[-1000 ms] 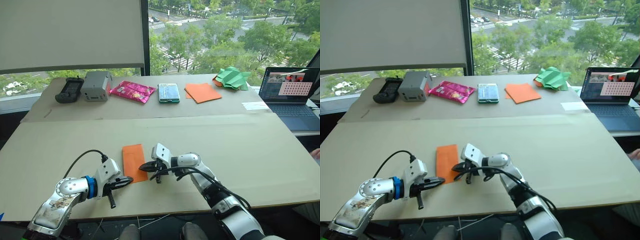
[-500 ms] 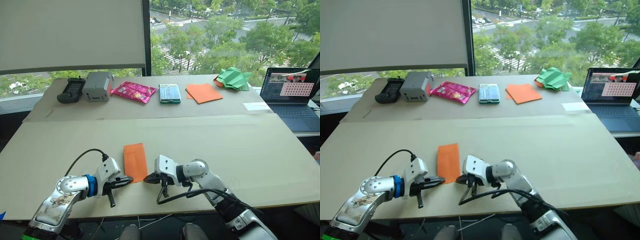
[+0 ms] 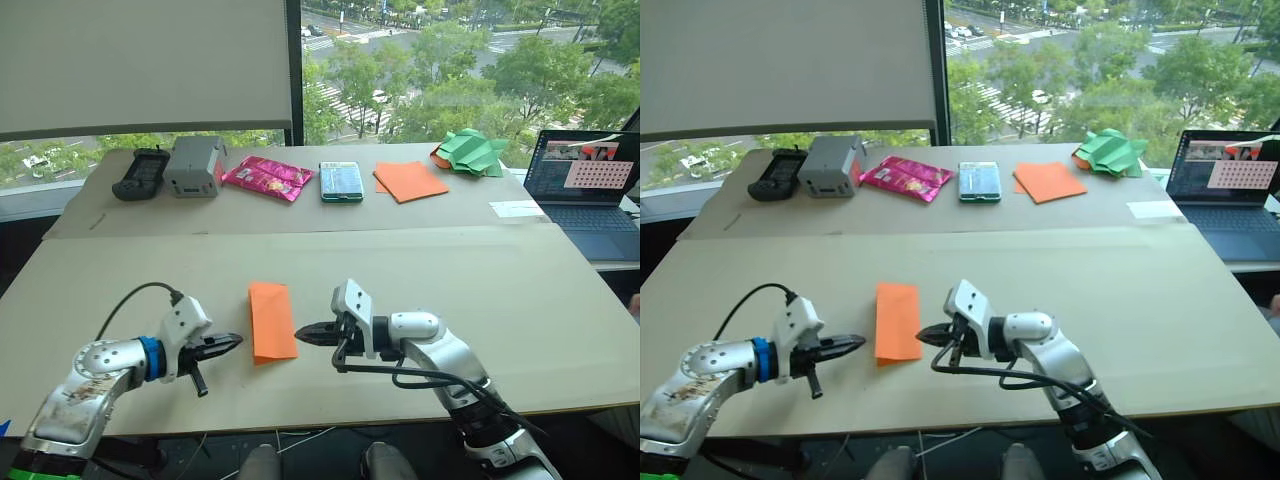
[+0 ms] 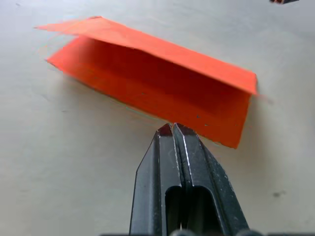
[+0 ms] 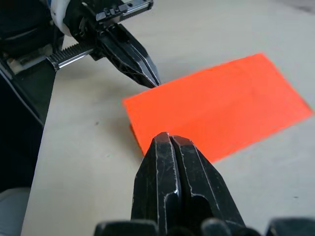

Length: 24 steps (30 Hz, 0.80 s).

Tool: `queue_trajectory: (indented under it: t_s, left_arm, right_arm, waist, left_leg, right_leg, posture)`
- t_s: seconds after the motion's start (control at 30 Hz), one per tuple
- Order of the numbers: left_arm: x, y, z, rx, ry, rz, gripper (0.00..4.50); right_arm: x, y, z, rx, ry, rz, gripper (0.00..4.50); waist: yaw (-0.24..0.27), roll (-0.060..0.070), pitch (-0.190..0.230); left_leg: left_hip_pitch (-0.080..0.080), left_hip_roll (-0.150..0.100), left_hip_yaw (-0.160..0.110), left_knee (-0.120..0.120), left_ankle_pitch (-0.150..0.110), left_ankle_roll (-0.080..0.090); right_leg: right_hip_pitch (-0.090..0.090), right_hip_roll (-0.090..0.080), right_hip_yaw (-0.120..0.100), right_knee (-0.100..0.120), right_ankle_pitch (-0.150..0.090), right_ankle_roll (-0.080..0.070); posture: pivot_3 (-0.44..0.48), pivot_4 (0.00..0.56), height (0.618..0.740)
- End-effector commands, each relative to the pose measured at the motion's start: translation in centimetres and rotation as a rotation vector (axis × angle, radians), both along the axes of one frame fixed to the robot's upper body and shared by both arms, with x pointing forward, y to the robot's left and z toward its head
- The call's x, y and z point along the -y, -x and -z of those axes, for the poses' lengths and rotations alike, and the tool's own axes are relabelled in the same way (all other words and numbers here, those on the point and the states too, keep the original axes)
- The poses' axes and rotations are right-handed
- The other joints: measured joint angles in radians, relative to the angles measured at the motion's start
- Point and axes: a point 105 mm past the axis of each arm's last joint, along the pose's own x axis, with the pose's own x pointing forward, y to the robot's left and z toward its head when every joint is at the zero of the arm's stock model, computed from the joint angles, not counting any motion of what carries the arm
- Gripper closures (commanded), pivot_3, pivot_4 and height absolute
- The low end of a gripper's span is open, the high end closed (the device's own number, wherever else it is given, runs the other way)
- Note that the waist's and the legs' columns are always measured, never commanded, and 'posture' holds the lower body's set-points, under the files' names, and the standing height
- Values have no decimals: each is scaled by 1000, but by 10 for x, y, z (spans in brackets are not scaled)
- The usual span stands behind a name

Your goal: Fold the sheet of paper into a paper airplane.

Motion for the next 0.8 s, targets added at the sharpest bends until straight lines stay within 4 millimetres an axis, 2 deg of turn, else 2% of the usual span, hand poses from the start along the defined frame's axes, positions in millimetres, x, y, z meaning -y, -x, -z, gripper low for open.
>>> queue_trajectory:
  t_s: [0.03,0.2,0.37,0.47,0.53,0.67,0.7,0.8]
  left_arm:
    - [5,-5,-15,56,-6,35,4468]
    - [16,-15,1,60,-39,69,4468]
    - [33,-35,3,97,-27,108,4468]
    - [63,-49,-15,153,43,186,4468]
    - [86,-53,-20,167,65,256,4468]
    - [108,-55,-5,148,47,323,4468]
    - [112,-55,-3,147,50,334,4468]
    - [123,-56,-3,152,60,360,4468]
  right_arm:
    - [0,5,-17,22,-39,22,4468]
    - [6,1,-11,17,-5,95,4468]
    - [14,0,-9,8,0,151,4468]
    - [19,-2,-14,9,-12,181,4468]
    - [20,-5,-23,10,-47,200,4468]
    - [22,-13,-37,19,-97,232,4468]
    - [21,-15,-41,20,-112,238,4468]
    - [17,-31,-46,29,-124,307,4468]
  waist:
    - [0,0,0]
    - [0,1,0]
    - [4,-1,1]
    - [10,-1,1]
    - [15,-2,1]
    - [9,-2,1]
    - [6,-1,1]
    - [-2,-1,1]
  left_leg:
    - [0,0,0,0,0,0]
    - [-1,0,1,-1,0,0]
    - [-2,0,1,1,0,0]
    - [-2,0,1,1,0,0]
    - [-2,-1,1,2,0,0]
    - [-2,-2,0,3,1,1]
    - [-2,-2,0,2,4,6]
    - [-2,-2,-1,2,6,10]
  right_leg:
    - [0,0,0,-1,0,0]
    - [2,0,0,-8,0,0]
    - [4,0,0,-11,1,1]
    - [6,0,0,-11,1,2]
    - [7,0,0,-11,2,3]
    - [10,0,1,-11,2,4]
    - [11,0,2,-10,3,4]
    - [10,1,2,-9,4,5]
  posture:
    - [0,150,706]
    - [0,150,706]
    - [0,150,706]
    - [0,150,706]
    - [0,150,706]
    - [0,150,706]
    - [0,150,706]
    - [0,150,706]
